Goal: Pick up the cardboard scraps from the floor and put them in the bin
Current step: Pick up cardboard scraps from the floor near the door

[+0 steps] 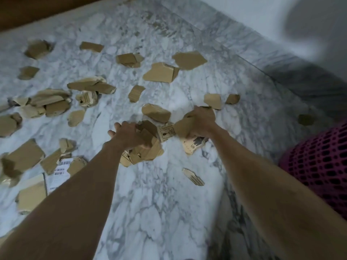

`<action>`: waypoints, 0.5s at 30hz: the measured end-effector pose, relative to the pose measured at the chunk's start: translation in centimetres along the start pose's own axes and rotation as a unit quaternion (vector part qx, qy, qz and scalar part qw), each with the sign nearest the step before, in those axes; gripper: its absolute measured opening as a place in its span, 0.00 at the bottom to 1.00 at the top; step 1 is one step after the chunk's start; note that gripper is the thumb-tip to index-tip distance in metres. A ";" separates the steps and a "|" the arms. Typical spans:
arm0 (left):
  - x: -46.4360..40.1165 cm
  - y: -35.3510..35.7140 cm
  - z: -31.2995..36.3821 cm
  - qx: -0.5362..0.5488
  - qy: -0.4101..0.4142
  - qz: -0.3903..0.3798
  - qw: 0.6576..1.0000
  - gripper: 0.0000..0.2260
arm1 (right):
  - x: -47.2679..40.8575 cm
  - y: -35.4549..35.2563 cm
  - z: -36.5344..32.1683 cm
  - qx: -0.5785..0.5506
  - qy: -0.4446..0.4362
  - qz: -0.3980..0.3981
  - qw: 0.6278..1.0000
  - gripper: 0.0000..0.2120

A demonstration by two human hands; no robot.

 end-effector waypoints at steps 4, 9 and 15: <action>-0.1 0.4 0.2 0.019 -0.016 -0.007 1.000 0.39 | -0.7 -2.1 1.1 0.067 0.019 -0.115 0.991 0.59; -0.4 0.6 0.8 0.043 -0.005 -0.036 0.998 0.42 | -1.1 -3.2 1.9 0.162 0.008 -0.149 0.975 0.61; -1.0 0.2 0.2 0.192 0.051 -0.102 0.975 0.30 | -0.7 -3.4 1.4 0.258 -0.016 -0.083 0.963 0.47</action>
Point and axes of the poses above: each hand's wrist, its own x-axis away from the middle knuckle, its own y-axis out of the palm, z = x × y, the point moved 2 cm from there along -x, towards the middle knuckle, and after that the axes turned 10 degrees about x, right-handed, at the moved point
